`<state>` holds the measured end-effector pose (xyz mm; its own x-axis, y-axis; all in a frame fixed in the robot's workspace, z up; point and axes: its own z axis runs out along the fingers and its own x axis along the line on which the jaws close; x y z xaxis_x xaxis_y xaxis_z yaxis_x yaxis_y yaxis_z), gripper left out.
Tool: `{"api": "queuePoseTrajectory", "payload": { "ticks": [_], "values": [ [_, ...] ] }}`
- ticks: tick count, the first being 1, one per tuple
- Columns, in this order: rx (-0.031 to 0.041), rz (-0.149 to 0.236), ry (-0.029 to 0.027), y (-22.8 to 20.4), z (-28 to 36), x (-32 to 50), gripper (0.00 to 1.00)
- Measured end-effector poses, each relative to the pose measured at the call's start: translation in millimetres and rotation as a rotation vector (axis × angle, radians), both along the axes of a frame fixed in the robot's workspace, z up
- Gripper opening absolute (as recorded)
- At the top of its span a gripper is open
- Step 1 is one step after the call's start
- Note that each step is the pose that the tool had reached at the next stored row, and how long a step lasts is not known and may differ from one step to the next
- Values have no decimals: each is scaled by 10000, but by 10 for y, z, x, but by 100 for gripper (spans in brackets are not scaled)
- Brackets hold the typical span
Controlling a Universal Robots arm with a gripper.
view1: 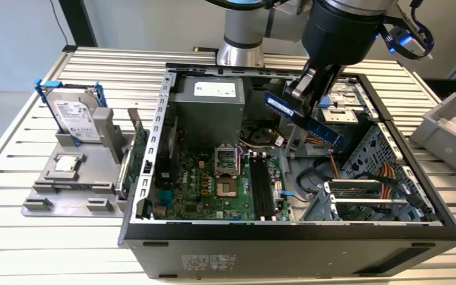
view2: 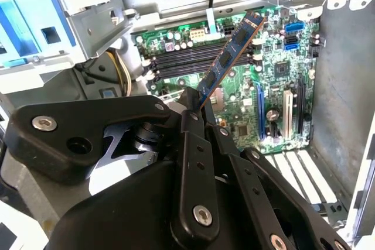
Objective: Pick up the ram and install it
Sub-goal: 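Insert the ram into the slot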
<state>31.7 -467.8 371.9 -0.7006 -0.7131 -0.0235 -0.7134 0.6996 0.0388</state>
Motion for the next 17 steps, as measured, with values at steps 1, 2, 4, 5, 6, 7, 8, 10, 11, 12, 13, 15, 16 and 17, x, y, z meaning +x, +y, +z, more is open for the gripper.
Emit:
{"api": "queuePoseTrajectory", "payload": {
  "ticks": [1,2,4,5,6,7,8,10,11,12,13,15,16,17],
  "values": [
    [0,-20,0,0,0,0,0],
    [1,-41,0,0,0,0,0],
    [0,-83,0,0,0,0,0],
    [0,-104,0,0,0,0,0],
    [1,-122,0,0,0,0,0],
    [1,-142,0,0,0,0,0],
    [0,-162,0,0,0,0,0],
    [0,-200,0,0,0,0,0],
    [0,-220,0,0,0,0,0],
    [0,-239,0,0,0,-1,0],
    [0,-259,0,0,0,0,0],
    [0,-298,0,0,0,0,0],
    [1,-320,0,0,0,0,0],
    [1,-341,0,0,0,0,0]
  ]
}}
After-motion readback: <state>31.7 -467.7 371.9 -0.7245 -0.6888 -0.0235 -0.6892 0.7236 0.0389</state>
